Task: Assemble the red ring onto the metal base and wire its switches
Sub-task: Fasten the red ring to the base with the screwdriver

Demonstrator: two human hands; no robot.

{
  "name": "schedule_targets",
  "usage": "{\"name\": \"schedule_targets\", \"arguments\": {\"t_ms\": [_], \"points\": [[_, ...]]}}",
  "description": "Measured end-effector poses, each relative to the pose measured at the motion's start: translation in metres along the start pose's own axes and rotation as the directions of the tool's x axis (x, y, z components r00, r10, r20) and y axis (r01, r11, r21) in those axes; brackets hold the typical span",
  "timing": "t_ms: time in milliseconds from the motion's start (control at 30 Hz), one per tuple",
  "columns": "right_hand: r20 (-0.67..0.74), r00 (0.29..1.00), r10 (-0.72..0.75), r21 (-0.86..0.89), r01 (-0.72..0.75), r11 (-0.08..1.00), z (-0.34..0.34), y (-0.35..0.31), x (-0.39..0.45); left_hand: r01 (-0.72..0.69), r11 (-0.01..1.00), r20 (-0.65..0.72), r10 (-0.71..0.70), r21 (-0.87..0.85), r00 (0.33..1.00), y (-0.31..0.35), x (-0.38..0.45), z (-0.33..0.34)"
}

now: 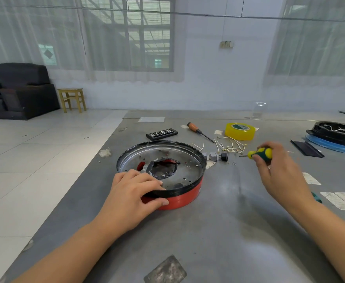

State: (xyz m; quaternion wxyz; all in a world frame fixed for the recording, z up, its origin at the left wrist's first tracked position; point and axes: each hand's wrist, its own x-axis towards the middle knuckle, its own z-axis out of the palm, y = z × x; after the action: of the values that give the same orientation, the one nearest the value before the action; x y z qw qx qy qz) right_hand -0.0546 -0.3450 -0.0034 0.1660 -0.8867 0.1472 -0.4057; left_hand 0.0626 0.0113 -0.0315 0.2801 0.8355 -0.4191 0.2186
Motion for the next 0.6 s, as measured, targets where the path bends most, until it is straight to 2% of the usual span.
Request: {"name": "schedule_targets", "arguments": {"t_ms": [67, 133, 300, 533, 600], "points": [[0.108, 0.993, 0.044, -0.103, -0.033, 0.994, 0.000, 0.007, -0.009, -0.004, 1.000, 0.001, 0.004, 0.000, 1.000, -0.001, 0.000, 0.001], [0.188, 0.981, 0.045, -0.198, -0.007, 0.980, 0.000, 0.011, -0.016, -0.004, 1.000, -0.003, 0.004, 0.003, 1.000, -0.002, -0.001, 0.001], [0.337, 0.927, 0.162, -0.365, -0.030, 0.930, -0.006, 0.011, -0.024, -0.025, 0.999, 0.008, 0.025, 0.020, 1.000, -0.004, -0.004, 0.000], [0.378, 0.899, 0.222, -0.499, -0.004, 0.867, -0.004, 0.013, -0.023, -0.046, 0.999, 0.030, 0.045, 0.015, 0.999, -0.008, -0.005, -0.001], [0.334, 0.926, 0.177, -0.566, 0.046, 0.823, -0.004, 0.013, -0.022, -0.071, 0.997, 0.031, 0.070, 0.022, 0.997, -0.008, -0.006, -0.001]]}}
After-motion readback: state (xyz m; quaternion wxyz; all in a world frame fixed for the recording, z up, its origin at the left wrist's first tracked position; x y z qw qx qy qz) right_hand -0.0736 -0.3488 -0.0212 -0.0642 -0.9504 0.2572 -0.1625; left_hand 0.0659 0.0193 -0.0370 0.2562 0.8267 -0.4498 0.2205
